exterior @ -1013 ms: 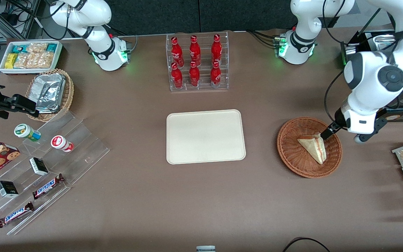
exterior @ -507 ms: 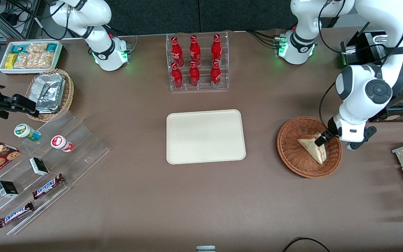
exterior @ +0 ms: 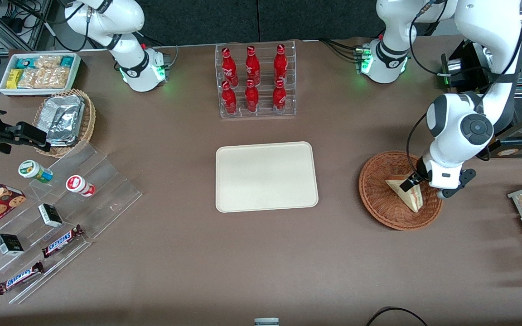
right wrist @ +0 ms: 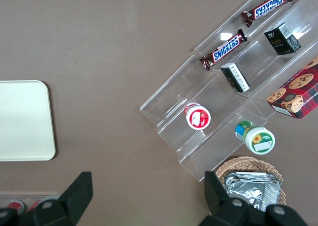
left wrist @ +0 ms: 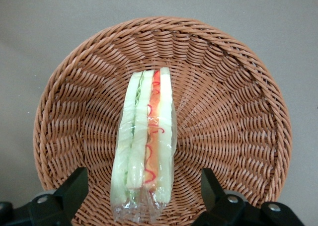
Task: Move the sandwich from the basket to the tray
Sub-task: 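Close the left gripper on the sandwich's wrapped edge, then lift the sandwich out of the basket and carry it over the white tray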
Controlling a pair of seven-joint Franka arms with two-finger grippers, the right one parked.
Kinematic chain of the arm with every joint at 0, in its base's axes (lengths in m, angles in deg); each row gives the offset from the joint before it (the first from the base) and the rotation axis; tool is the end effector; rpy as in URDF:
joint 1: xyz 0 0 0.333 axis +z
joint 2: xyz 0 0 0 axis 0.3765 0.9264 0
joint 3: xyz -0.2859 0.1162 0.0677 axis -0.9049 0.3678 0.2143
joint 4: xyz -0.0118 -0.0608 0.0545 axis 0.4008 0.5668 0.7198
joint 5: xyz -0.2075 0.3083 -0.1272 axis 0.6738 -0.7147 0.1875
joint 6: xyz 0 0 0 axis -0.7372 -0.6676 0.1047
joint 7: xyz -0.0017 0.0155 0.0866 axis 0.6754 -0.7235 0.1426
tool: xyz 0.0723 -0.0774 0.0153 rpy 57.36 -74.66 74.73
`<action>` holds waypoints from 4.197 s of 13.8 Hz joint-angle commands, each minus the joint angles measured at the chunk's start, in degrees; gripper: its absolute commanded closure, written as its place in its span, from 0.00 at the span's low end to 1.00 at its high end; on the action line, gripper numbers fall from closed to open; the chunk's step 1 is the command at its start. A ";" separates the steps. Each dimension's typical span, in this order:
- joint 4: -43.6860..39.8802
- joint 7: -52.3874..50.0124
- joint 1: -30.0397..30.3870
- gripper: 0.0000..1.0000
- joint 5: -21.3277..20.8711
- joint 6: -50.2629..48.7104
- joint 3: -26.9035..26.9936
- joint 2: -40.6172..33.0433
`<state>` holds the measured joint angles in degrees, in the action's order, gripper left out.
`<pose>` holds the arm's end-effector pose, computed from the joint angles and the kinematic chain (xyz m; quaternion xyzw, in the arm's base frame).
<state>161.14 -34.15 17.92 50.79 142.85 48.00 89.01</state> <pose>0.5474 -0.0349 0.2866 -0.9521 -0.3052 -0.0166 0.0091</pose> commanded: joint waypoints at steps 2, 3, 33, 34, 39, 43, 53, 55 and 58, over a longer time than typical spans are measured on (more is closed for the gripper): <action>0.48 -1.19 -0.55 0.00 -0.36 1.54 0.26 0.48; 0.48 -1.19 -0.55 0.00 -0.36 1.62 0.26 0.57; -19.35 0.92 -1.69 1.00 -0.80 -31.47 -5.35 -1.45; -22.16 0.57 -1.69 1.00 -0.80 -34.73 -7.37 -1.54; -27.98 -4.51 -1.69 1.00 -0.45 -37.31 -18.87 -0.75; -28.87 -9.27 -6.96 1.00 -0.37 -31.70 -21.98 1.62; -42.13 -8.49 -18.73 1.00 -5.78 -31.25 -21.97 17.25; -44.42 -8.49 -21.02 1.00 -7.13 -31.07 -21.89 20.07; -44.78 -8.40 -21.82 1.00 -8.01 -26.43 -21.89 23.15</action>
<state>119.00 -42.66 -3.29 44.12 114.75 25.62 109.39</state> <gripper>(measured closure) 0.850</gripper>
